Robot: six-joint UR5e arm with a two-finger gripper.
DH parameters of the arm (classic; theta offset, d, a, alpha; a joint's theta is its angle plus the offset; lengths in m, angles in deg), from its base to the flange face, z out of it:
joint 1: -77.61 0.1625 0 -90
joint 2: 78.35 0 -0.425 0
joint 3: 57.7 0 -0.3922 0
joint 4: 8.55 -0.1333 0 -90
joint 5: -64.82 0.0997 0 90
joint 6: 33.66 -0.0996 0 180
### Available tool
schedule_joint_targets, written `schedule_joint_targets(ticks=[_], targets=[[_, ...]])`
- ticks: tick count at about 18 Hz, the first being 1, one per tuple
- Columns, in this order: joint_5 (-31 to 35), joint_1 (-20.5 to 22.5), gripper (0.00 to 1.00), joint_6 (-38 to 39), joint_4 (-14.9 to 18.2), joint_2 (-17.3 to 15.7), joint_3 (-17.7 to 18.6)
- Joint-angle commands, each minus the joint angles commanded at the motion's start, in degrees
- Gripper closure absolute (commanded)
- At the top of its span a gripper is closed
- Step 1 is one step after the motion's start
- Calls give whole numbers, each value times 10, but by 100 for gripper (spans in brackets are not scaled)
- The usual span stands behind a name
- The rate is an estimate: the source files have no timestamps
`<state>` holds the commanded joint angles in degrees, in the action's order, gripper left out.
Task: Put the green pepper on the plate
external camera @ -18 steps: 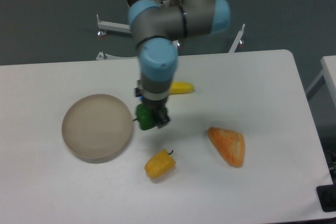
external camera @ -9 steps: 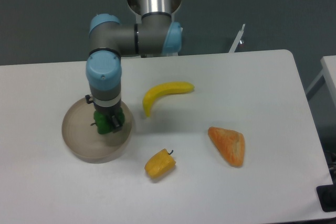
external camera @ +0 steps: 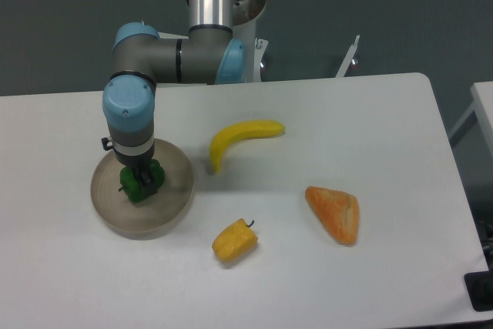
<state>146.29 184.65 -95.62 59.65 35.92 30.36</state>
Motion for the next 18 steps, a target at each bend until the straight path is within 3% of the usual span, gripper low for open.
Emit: schedule_joint_targets(ticks=[4, 7, 12, 14, 18], targets=[[4, 77, 0, -24, -1, -14, -6], [5, 136, 0, -89, 2, -35, -7], [86, 180, 0, -198, 11, -55, 0], [92, 203, 0, -251, 12, -56, 3], [91, 237, 0, -277, 32, -57, 4]])
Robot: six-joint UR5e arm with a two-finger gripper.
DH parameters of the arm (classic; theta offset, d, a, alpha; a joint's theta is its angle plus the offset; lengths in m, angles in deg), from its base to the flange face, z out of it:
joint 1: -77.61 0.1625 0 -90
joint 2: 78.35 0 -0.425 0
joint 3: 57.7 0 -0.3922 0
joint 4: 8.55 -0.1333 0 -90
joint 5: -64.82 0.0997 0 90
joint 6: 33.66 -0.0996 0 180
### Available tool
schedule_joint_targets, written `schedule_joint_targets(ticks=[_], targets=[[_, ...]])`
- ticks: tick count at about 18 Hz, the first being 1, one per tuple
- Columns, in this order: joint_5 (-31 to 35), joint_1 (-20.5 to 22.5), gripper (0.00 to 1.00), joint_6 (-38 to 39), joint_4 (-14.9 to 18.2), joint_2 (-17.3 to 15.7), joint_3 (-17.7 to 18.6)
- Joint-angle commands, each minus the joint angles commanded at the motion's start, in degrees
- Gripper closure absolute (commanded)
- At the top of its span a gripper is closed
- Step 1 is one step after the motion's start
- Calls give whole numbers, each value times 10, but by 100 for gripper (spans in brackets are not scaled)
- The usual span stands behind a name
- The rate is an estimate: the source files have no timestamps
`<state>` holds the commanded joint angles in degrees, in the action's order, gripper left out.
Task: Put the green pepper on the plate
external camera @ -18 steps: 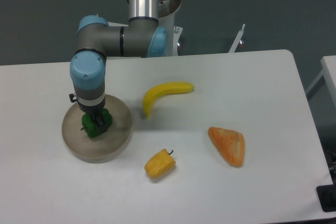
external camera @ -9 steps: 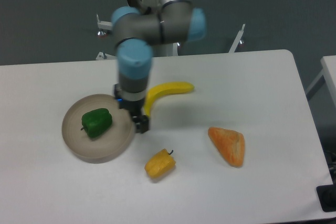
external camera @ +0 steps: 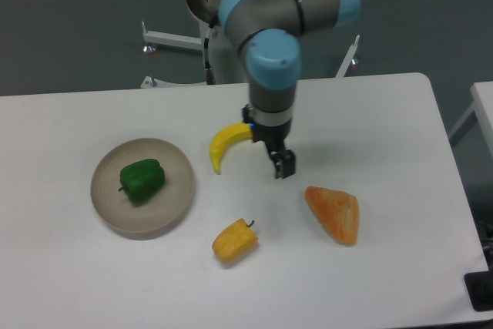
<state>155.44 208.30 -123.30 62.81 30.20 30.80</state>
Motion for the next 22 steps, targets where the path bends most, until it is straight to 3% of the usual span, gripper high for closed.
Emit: schedule_joint_targets(ticks=[4, 22], targets=[[1, 19, 0, -45, 2, 0, -1], [2, 18, 0, -44, 3, -4, -4]])
